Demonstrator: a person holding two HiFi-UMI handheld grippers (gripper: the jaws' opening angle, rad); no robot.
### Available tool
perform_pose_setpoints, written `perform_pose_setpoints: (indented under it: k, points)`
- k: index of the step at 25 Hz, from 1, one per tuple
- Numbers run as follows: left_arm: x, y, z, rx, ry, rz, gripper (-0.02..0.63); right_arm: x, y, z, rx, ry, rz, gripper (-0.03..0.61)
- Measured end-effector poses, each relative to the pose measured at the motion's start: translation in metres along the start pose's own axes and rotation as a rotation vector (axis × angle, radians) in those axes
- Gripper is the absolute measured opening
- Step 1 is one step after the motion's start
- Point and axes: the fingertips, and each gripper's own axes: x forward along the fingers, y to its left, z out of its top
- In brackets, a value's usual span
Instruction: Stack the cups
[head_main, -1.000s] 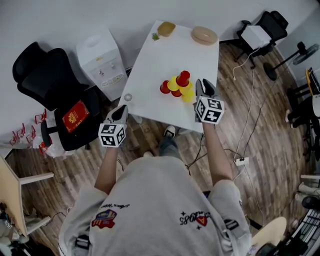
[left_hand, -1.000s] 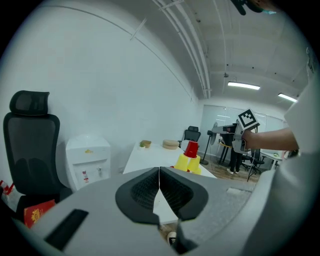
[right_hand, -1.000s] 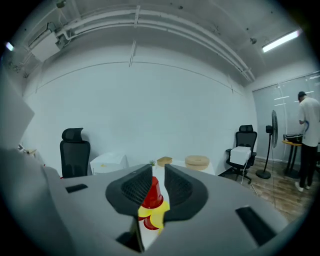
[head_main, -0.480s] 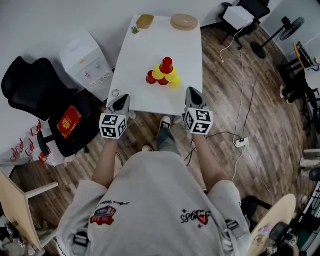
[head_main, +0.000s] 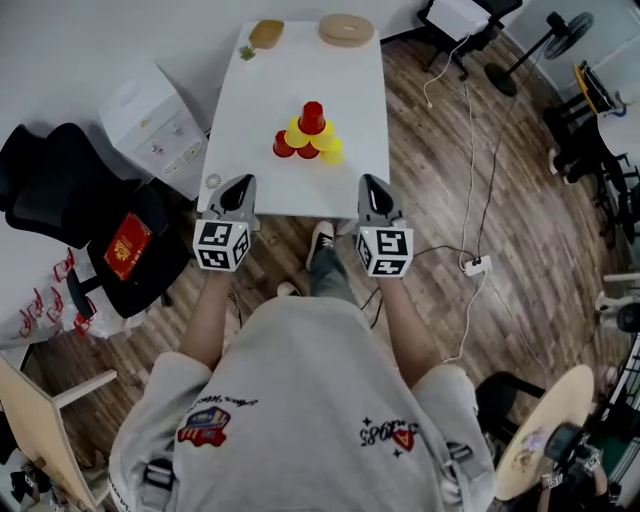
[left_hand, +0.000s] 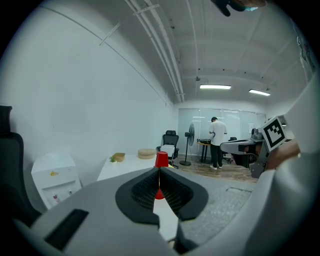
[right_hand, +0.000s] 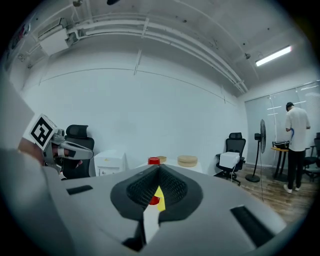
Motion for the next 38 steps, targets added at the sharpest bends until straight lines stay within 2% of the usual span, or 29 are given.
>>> perform_pose_setpoints:
  k: [22, 38]
  points:
    - [0.003, -0.009, -0.007, -0.008, 0.016, -0.009, 0.006, -0.01, 0.003, -0.003, 0.016, 0.002, 0.002, -0.008]
    - [0.0, 0.005, -0.02, -0.036, 0.036, 0.017, 0.006, 0.004, 0.016, -0.006, 0.012, 0.019, 0.042, -0.009]
